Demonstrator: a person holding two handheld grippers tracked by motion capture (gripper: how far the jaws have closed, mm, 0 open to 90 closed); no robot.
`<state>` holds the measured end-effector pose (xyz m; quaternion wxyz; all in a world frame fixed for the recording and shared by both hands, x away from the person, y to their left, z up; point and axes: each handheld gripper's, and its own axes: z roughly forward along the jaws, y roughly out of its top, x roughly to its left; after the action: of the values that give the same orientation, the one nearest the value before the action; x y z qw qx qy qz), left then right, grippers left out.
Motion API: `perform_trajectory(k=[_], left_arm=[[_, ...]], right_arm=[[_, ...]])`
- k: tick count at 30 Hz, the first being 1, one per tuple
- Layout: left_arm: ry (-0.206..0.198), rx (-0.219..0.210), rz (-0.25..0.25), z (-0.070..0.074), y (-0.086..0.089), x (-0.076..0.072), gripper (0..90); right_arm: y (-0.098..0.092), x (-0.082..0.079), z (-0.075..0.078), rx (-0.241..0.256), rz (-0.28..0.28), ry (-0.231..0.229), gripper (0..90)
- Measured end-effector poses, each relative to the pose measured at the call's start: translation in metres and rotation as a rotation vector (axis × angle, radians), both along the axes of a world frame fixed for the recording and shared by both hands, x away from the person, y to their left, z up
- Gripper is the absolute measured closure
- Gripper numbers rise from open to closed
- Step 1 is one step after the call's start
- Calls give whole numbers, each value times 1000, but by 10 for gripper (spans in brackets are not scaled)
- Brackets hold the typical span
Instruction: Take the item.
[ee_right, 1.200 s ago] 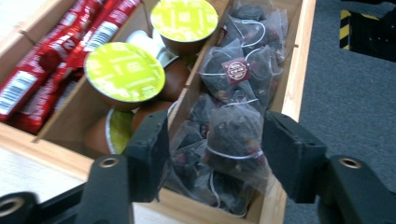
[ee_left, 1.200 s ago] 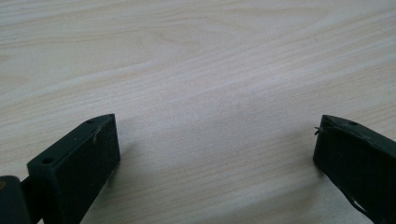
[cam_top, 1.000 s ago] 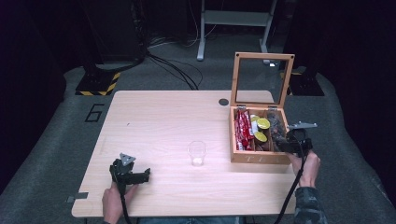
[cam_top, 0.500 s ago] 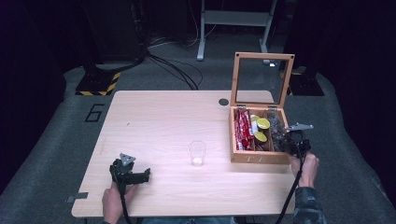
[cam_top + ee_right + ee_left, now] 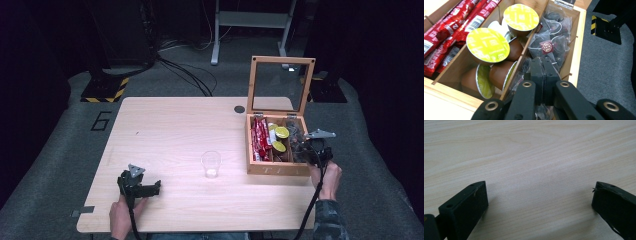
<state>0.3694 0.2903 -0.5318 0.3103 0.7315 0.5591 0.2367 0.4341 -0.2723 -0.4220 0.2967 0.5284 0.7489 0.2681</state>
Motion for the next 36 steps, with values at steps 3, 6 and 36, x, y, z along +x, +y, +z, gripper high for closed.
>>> perform_trajectory(k=[3,6,36], left_arm=[[0,0,0,0,0,0,4],[0,0,-1,0,0,0,4],[-4,0,-4,0,0,0,3]], right_arm=[[0,-1,7,-1,8,-14,896],[1,-4,13,4,14,-33,896],[41,-18,49,-15,118,-109,897]])
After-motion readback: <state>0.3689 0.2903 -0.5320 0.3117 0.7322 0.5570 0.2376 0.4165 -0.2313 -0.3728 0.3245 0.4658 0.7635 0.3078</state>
